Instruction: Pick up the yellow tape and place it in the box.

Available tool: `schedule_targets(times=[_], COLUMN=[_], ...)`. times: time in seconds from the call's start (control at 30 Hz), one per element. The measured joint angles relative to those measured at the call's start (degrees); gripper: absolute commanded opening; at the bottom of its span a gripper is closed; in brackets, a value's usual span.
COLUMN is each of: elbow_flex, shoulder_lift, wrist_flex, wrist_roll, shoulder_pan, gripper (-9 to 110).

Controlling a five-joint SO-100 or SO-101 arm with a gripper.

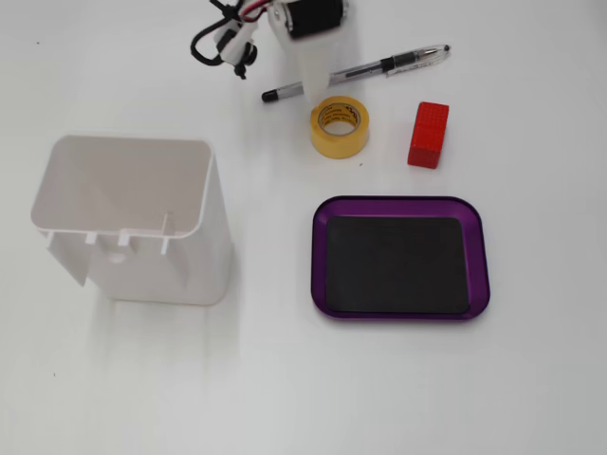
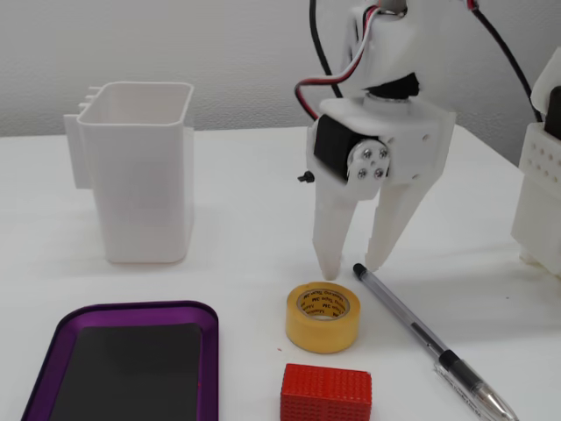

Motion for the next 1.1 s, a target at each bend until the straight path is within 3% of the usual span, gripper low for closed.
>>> schedule_targets(times=[0.3,0.97,1.1], elbow_flex=[-0.62,7.65,10.55], shoulder_lift=[-1.32,-1.58,-1.49], wrist_flex=[-0.88,-12.74,-16.70], wrist_roll=[2.90,2.90,2.90], shoulder_pan=[-5.80,-6.24,-6.15], gripper=[11,10,2])
